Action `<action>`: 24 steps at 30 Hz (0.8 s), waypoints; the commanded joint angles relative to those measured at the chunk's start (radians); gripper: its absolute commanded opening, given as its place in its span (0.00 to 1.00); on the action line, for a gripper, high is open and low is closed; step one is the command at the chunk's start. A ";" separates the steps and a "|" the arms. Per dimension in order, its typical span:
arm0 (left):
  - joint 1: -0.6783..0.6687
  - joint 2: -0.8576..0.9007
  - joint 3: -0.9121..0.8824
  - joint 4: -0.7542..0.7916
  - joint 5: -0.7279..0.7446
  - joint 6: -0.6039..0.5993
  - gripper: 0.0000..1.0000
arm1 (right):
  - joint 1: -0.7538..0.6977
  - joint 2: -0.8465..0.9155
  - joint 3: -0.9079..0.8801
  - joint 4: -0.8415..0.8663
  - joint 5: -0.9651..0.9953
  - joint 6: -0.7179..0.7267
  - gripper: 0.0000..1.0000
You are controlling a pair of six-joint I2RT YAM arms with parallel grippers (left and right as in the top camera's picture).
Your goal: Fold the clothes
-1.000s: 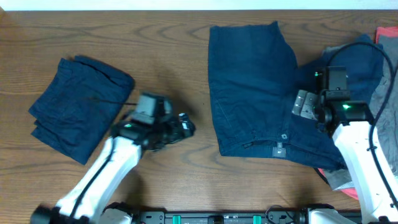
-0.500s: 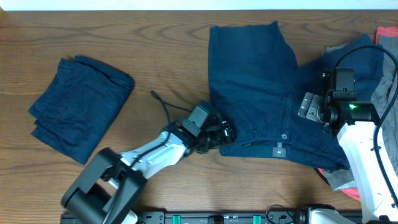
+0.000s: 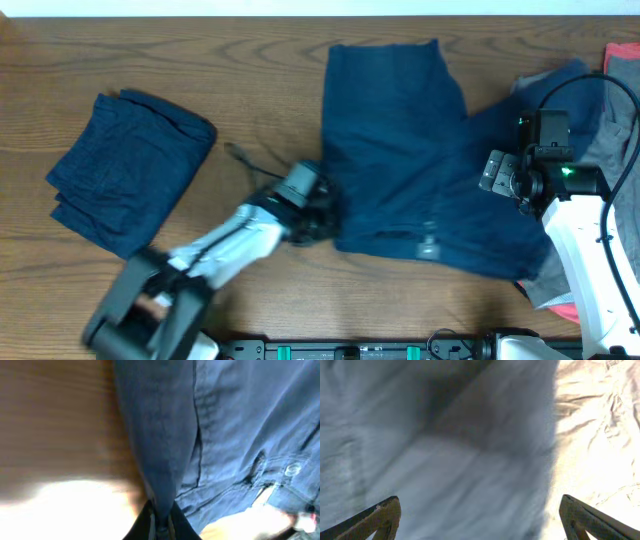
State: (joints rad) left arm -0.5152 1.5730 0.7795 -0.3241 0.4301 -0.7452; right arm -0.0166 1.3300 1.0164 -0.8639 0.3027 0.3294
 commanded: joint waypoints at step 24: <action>0.449 -0.186 0.267 -0.836 0.016 0.294 0.98 | -0.004 -0.010 0.010 -0.019 -0.158 0.006 0.99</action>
State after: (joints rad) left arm -0.0174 1.3834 1.0752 -1.1320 0.4248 -0.4400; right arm -0.0166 1.3300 1.0161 -0.8803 0.1692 0.3294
